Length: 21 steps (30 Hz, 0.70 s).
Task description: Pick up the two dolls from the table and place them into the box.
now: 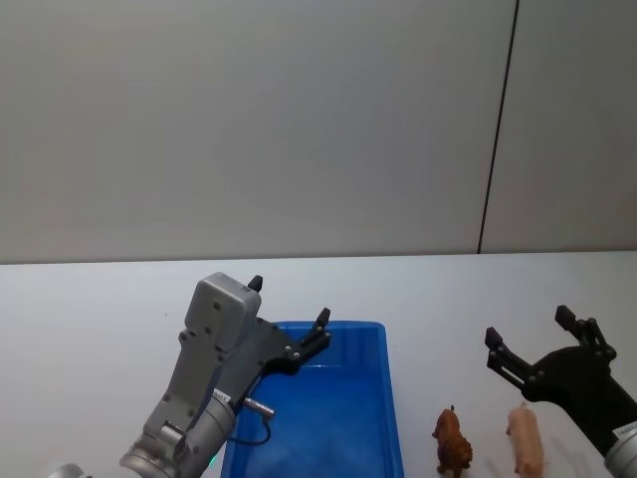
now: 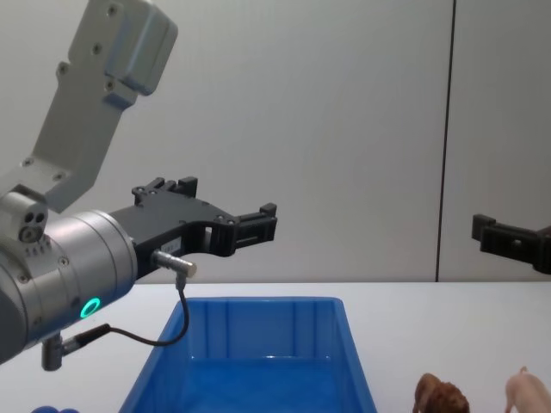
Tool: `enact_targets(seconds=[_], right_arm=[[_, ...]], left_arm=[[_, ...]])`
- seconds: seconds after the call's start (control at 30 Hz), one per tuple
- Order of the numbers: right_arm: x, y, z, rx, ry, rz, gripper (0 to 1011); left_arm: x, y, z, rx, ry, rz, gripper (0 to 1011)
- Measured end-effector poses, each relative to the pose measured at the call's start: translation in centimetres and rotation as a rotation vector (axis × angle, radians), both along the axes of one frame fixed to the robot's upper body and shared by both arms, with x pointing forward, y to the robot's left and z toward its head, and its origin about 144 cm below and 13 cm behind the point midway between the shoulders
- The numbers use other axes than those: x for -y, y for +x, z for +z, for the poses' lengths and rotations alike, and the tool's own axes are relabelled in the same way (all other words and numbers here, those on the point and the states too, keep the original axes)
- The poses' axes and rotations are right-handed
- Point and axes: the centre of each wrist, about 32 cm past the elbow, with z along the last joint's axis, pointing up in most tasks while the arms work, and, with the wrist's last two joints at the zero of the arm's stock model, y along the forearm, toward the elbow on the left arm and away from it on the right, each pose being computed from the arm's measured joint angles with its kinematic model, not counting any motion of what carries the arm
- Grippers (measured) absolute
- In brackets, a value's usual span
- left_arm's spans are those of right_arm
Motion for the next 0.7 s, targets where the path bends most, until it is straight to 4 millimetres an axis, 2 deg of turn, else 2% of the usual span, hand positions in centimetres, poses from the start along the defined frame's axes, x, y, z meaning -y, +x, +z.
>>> enact_targets(seconds=[0.7], right_arm=[[0.0,0.0,0.0,0.0,0.0,0.0,1003]], left_arm=[[0.0,0.0,0.0,0.0,0.0,0.0,1003]])
